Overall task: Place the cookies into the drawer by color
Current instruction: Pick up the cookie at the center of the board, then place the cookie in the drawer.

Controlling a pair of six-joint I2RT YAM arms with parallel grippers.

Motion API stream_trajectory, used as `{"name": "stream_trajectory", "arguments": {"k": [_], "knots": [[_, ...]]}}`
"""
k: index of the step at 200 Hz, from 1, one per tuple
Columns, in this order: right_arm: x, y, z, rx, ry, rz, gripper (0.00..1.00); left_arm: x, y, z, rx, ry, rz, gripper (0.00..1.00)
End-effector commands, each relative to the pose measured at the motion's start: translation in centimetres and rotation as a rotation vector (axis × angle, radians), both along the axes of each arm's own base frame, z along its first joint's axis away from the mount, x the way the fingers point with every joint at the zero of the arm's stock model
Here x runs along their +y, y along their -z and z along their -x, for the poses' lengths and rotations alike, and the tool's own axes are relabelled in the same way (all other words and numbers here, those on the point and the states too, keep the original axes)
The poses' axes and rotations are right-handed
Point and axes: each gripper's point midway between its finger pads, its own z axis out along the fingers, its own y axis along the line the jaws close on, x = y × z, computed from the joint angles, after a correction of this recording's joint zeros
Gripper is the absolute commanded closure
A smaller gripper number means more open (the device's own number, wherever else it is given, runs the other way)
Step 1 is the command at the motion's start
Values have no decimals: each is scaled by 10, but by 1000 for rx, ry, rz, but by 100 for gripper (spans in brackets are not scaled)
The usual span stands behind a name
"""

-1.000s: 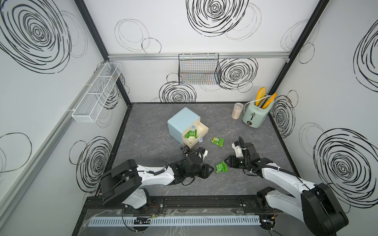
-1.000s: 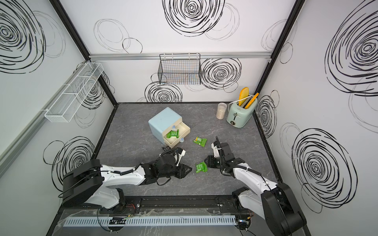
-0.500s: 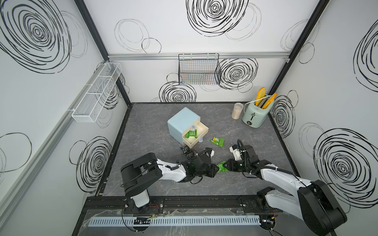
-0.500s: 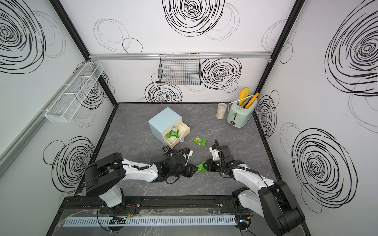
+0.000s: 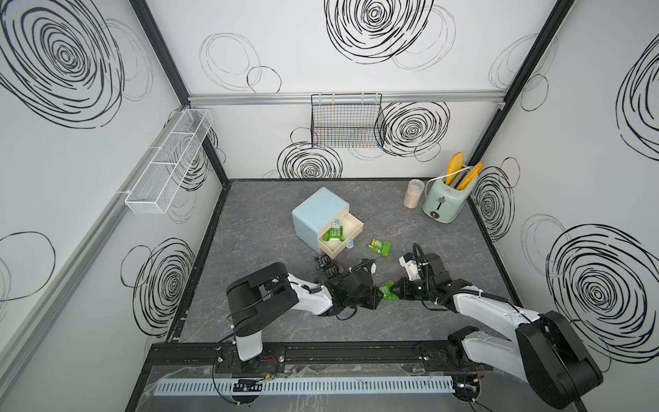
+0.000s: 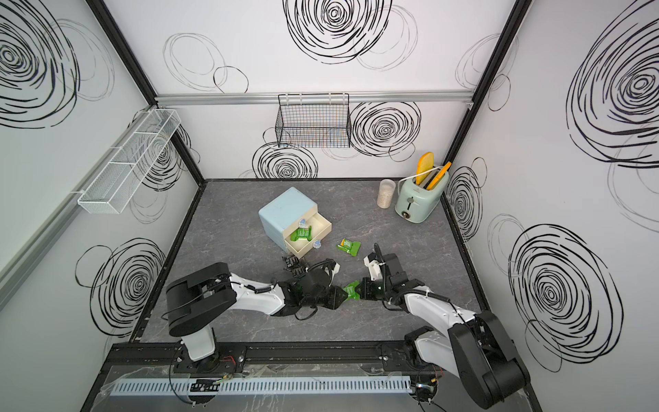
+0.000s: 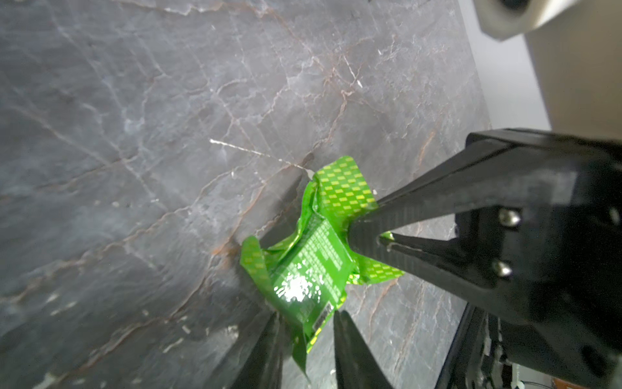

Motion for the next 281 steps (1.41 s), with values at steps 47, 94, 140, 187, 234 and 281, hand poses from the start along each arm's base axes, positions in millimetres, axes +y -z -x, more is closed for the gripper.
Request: {"name": "stream_trajectory", "arguments": {"k": [47, 94, 140, 187, 234, 281], "knots": [[4, -12, -2, -34, -16, -23, 100, -8, -33, -12, -42, 11, 94, 62], [5, -42, -19, -144, -16, -24, 100, 20, -93, -21, -158, 2, 121, 51], [14, -84, -38, -267, -51, -48, 100, 75, -158, -29, -311, -33, 90, 47], [26, -124, -59, -371, -99, -71, 100, 151, -212, -46, -424, -126, 59, 46], [43, -154, -82, -438, -180, -74, 100, 222, -240, -69, -504, -240, -11, 44], [67, -171, -104, -431, -279, -122, 100, 261, -248, -91, -573, -317, -66, 43]]}}
